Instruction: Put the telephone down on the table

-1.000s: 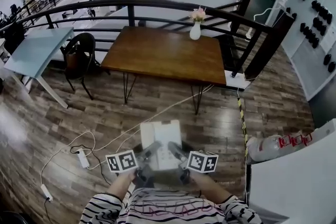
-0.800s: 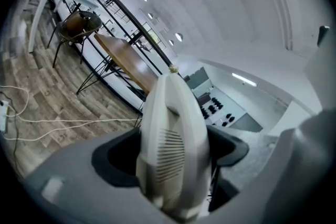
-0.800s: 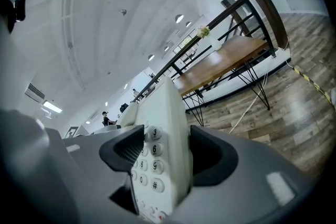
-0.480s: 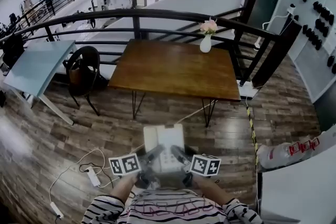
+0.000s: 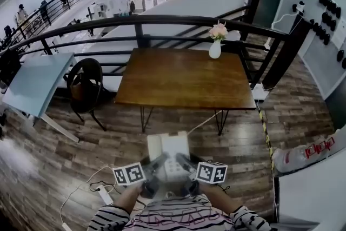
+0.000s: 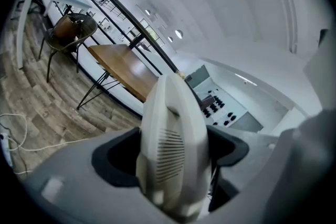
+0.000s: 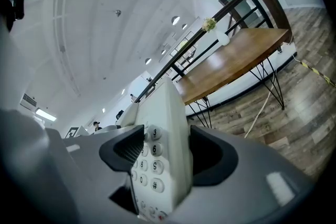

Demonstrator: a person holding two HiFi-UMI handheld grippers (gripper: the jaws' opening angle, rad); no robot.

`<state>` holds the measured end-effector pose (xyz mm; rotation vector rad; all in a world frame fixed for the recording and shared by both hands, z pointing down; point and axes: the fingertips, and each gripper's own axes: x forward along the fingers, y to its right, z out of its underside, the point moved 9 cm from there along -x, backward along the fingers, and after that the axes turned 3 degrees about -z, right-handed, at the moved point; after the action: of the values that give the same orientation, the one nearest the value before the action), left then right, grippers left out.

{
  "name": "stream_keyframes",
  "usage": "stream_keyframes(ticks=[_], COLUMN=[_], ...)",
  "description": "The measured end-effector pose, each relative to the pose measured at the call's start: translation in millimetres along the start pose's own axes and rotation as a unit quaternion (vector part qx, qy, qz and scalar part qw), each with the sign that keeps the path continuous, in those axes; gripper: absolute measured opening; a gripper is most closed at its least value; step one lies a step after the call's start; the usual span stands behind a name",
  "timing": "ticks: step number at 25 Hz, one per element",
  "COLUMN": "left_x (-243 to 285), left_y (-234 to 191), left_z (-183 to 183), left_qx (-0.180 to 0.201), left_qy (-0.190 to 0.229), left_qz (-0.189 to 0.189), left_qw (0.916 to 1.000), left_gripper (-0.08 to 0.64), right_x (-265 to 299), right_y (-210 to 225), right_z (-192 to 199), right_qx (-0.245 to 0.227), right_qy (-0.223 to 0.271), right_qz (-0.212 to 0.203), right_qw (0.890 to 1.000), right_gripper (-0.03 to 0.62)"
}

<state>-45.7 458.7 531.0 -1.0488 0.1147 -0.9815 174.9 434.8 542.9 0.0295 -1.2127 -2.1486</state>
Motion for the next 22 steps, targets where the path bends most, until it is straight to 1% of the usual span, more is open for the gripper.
stream_keyframes(ticks=[4, 8, 12, 22], left_x=[12.5, 31.7, 56.6, 142.1], left_y=[-15.4, -28.9, -33.3, -31.4], left_z=[-21.7, -48.1, -80.3, -160.6], left_qx=[-0.013, -0.021, -0.030, -0.024], left_qy=[0.007, 0.020, 0.034, 0.061], left_qz=[-0.003, -0.012, -0.022, -0.043], left_qw=[0.9999, 0.9995, 0.9987, 0.9969], left_gripper=[0.391, 0.391, 0.391, 0.391], right_x=[27.8, 59.7, 90.4, 154.3], right_y=[3.7, 14.5, 24.4, 67.8], right_z=[-17.7, -45.6, -84.0, -189.1], right_qx=[-0.001, -0.010, -0.018, -0.026], right_qy=[-0.014, -0.028, -0.043, -0.058], right_qz=[0.000, -0.005, -0.019, -0.050], right_qw=[1.000, 1.000, 0.999, 0.997], right_gripper=[0.267, 0.267, 0.267, 0.267])
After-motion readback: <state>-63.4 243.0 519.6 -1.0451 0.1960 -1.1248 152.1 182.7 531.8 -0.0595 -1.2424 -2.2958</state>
